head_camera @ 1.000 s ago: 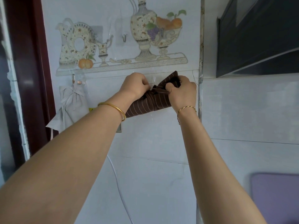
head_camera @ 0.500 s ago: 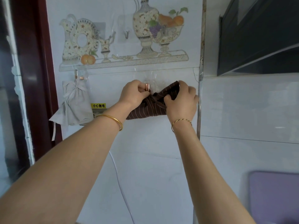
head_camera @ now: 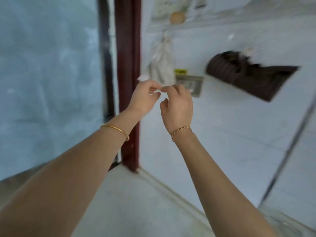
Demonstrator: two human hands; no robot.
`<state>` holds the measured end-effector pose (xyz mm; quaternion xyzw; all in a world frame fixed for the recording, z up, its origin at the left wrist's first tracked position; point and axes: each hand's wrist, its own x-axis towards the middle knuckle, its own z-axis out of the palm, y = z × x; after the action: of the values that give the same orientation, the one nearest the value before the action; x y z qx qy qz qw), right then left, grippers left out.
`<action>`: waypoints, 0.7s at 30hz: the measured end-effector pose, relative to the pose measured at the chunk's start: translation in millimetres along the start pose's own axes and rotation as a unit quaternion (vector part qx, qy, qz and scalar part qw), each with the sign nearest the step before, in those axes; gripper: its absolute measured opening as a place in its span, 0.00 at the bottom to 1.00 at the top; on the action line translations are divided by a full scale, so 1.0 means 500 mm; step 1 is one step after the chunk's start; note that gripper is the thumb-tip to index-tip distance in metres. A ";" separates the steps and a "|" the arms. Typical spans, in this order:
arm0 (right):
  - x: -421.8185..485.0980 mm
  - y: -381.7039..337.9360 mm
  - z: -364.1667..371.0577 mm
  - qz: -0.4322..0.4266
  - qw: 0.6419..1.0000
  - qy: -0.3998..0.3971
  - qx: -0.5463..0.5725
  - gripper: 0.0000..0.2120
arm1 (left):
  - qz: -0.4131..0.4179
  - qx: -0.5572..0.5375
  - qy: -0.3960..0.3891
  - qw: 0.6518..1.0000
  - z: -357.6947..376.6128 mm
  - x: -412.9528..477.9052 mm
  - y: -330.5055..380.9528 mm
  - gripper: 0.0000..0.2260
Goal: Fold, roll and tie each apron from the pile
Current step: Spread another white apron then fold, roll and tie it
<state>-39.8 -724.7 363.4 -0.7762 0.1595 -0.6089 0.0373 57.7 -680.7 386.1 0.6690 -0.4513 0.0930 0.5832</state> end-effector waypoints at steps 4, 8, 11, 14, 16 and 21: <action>-0.133 -0.130 0.133 0.010 0.980 -0.195 0.041 0.13 | -0.125 0.079 0.031 0.989 -0.143 -0.151 -0.149 0.11; -0.320 -0.286 0.242 -0.024 0.909 -0.406 0.088 0.17 | -0.321 0.157 0.092 0.929 -0.306 -0.374 -0.294 0.10; -0.469 -0.403 0.290 -0.056 0.837 -0.529 0.130 0.19 | -0.454 0.215 0.137 0.854 -0.429 -0.567 -0.370 0.14; -0.590 -0.483 0.316 -0.086 0.764 -0.621 0.153 0.18 | -0.533 0.280 0.163 0.782 -0.538 -0.730 -0.410 0.17; -0.663 -0.542 0.332 -0.115 0.716 -0.669 0.164 0.18 | -0.579 0.345 0.165 0.720 -0.622 -0.823 -0.424 0.20; -0.766 -0.661 0.375 -0.167 0.641 -0.728 0.178 0.17 | -0.637 0.480 0.126 0.590 -0.788 -0.961 -0.442 0.18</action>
<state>127.1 -325.4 41.5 -0.9606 -0.1628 0.1398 0.1764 96.9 -121.5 38.4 0.9504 0.2776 -0.0159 0.1395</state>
